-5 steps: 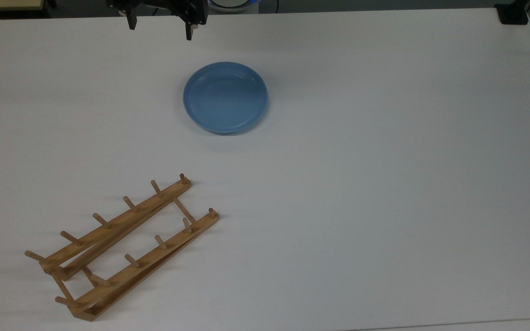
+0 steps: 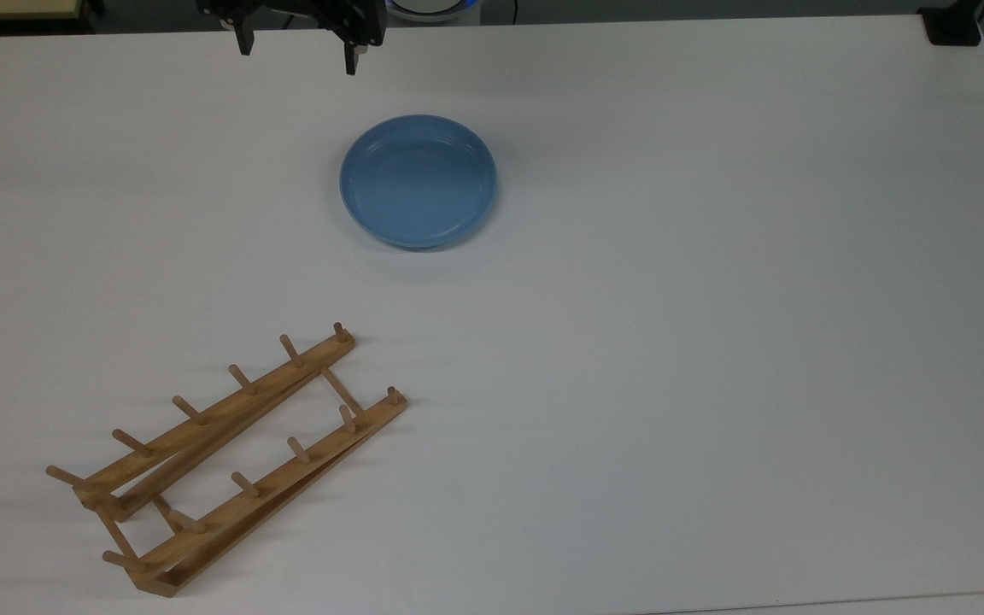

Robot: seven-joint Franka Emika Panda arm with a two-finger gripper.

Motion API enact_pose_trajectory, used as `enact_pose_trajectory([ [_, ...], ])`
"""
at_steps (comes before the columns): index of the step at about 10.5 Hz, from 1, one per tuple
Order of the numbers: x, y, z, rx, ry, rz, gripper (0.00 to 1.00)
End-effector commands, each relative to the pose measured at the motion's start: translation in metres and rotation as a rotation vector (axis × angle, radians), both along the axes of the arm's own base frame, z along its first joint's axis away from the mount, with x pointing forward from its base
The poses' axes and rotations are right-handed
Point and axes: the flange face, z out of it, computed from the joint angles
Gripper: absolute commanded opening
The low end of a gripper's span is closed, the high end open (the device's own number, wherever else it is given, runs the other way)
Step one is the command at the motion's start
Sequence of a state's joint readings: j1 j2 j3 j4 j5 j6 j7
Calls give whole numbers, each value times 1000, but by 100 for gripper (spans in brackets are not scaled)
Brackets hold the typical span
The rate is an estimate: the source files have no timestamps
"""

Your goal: Place plate in plate rack

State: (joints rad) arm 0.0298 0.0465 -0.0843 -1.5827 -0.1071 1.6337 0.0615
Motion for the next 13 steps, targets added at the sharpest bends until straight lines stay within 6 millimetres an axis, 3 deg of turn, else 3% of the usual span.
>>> enact_pose_trajectory([
  [1,-3,-3,2,-21,10,13,100],
  [8,-3,-2,-2,-19,18,14,100],
  [10,1,1,-9,-20,29,19,100],
  [13,16,11,-40,-25,65,39,100],
])
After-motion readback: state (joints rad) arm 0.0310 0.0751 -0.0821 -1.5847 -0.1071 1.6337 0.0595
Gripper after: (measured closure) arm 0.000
